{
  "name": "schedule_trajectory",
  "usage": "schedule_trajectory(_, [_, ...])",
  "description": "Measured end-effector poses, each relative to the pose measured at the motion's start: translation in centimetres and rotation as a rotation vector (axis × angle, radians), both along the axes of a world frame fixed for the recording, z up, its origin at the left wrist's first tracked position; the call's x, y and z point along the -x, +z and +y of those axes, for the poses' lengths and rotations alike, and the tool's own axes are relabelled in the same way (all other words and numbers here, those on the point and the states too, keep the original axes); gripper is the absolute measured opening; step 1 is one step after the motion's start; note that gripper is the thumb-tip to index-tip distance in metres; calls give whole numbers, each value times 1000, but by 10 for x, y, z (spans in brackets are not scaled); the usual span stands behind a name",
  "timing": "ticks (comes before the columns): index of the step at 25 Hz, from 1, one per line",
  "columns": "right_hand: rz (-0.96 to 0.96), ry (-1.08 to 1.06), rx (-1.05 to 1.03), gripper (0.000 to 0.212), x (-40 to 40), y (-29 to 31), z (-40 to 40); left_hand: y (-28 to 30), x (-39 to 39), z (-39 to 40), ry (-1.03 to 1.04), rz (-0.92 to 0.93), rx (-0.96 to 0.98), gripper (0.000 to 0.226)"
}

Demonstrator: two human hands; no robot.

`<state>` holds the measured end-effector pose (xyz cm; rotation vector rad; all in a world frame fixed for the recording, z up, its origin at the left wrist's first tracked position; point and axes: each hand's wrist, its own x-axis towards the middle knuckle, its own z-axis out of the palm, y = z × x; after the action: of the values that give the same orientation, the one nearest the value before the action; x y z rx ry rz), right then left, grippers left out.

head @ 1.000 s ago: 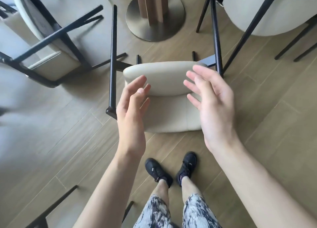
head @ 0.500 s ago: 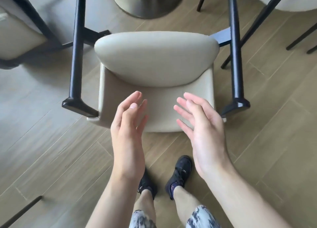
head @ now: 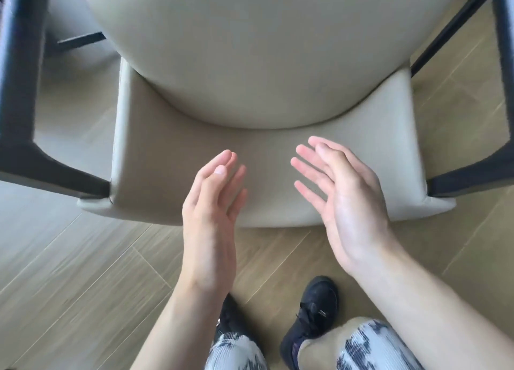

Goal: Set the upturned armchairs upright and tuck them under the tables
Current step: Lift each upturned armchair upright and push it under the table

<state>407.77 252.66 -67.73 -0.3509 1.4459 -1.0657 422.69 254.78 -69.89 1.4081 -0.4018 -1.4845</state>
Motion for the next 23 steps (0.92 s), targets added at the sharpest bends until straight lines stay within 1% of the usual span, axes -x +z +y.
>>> schedule_trajectory(4, [-7,76,-74,20,5,-93,0,-92,-1,7,-77,24,-43,38])
schedule_trajectory(6, [-18,88,-112,21,11,-127,6,-128,-2,13,-96,57,-83,36])
schedule_trajectory(10, [-55,174,-195,28,5,-215,37,-216,-6,33,-64,106,-177,26])
schedule_trajectory(11, [-81,207,-225,33,0,-236,48,-237,-7,39,-29,122,-217,25])
schedule_trajectory(14, [-175,250,-381,57,-15,-287,76,-287,-7,53,116,184,-410,31])
schedule_trajectory(16, [-264,199,-491,66,-22,-321,87,-311,-3,56,162,186,-481,30])
schedule_trajectory(19, [-385,-4,-599,75,-24,-350,90,-321,2,55,172,117,-523,30])
schedule_trajectory(21, [-403,-127,-551,74,-21,-359,89,-320,2,55,179,122,-573,28])
schedule_trajectory(23, [-395,-215,-471,70,-19,-365,88,-323,2,55,193,144,-622,35])
